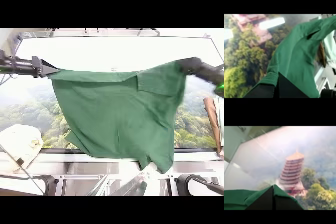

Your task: Fold the shirts.

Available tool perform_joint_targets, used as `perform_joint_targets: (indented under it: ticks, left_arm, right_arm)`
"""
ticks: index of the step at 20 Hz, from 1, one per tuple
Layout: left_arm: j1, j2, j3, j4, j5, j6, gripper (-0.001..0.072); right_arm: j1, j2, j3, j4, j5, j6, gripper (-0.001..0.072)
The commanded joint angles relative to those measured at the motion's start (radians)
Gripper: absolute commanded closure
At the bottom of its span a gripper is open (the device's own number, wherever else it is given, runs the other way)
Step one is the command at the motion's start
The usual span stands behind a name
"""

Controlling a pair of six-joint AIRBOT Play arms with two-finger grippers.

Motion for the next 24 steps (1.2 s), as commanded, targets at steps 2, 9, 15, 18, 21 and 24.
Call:
perform_joint_targets:
  ticks: [2, 9, 15, 18, 21, 24]
  left_arm:
    - [-0.012, -0.239, 0.180, 0.021, -0.046, 0.013, 0.0678]
    - [-0.005, -0.367, 0.371, 0.091, -0.042, -0.067, 0.0679]
    - [0.024, -0.367, 0.174, 0.180, 0.010, -0.072, 0.0679]
    - [0.024, -0.367, 0.082, 0.180, 0.009, -0.068, 0.0679]
    - [0.010, -0.367, 0.026, 0.180, -0.002, -0.065, 0.0680]
    - [-0.008, -0.367, 0.009, 0.180, 0.002, -0.066, 0.0684]
  right_arm:
    - [0.031, -0.276, 0.064, 0.218, -0.049, -0.164, 0.0698]
    - [0.015, -0.333, 0.146, 0.151, 0.038, -0.130, 0.0698]
    - [-0.042, -0.333, 0.045, -0.101, 0.098, -0.023, 0.0699]
    - [-0.058, -0.333, -0.047, -0.114, 0.098, -0.032, 0.0699]
    - [-0.058, -0.336, -0.109, -0.128, 0.079, -0.040, 0.0699]
    - [-0.058, -0.344, -0.129, -0.128, 0.080, -0.053, 0.0696]
